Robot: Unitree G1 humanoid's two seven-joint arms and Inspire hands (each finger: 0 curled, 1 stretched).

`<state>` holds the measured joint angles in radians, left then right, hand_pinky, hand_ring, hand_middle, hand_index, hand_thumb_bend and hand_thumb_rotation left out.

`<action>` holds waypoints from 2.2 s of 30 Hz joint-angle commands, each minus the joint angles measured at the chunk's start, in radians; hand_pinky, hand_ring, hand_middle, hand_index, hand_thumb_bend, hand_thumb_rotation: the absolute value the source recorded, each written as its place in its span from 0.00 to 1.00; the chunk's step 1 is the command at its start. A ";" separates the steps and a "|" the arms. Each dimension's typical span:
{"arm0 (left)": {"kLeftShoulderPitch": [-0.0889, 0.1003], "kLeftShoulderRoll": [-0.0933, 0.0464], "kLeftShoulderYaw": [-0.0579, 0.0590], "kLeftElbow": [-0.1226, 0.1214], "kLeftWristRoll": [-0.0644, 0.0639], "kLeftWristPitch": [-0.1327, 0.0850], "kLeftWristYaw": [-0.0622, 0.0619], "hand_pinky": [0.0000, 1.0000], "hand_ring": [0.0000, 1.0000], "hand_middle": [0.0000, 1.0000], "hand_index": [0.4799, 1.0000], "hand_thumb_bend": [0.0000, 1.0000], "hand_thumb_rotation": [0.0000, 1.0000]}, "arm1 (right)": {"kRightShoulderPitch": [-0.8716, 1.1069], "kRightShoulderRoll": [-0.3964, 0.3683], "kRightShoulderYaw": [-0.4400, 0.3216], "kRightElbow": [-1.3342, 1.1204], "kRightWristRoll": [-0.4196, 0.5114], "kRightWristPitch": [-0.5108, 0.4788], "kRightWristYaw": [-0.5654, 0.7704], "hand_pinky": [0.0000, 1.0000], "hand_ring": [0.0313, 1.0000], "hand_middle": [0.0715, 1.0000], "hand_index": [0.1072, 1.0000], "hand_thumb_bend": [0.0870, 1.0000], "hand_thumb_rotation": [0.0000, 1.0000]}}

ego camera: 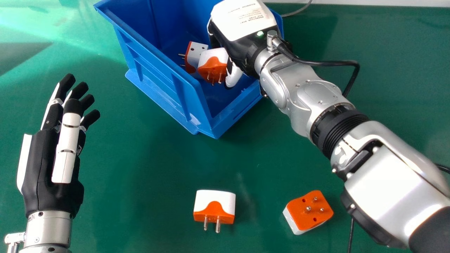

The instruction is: Pick all objects and put in blue box

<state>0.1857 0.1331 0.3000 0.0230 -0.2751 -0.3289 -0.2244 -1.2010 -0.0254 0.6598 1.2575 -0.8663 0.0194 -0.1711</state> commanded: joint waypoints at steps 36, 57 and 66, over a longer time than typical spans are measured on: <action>-0.020 0.007 0.005 0.002 0.003 -0.032 0.002 0.88 0.90 0.90 0.80 0.48 0.78 | -0.045 -0.056 0.089 -0.090 -0.061 -0.002 -0.038 0.88 0.95 0.99 0.96 0.79 0.51; -0.046 0.017 0.002 0.005 -0.002 -0.015 -0.004 0.88 0.91 0.91 0.82 0.49 0.77 | 0.192 -0.382 0.007 -0.739 -0.113 -0.158 -0.070 0.77 0.86 0.89 0.85 0.37 0.05; -0.051 0.021 0.004 0.009 -0.022 -0.003 -0.037 0.89 0.92 0.93 0.87 0.50 0.77 | 0.501 -0.557 -0.202 -1.277 -0.101 -0.132 0.090 0.75 0.86 0.88 0.84 0.27 0.01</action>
<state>0.1345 0.1417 0.2999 0.0417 -0.2894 -0.3248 -0.2555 -0.7465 -0.5493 0.5171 0.0928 -0.9831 -0.1293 -0.1160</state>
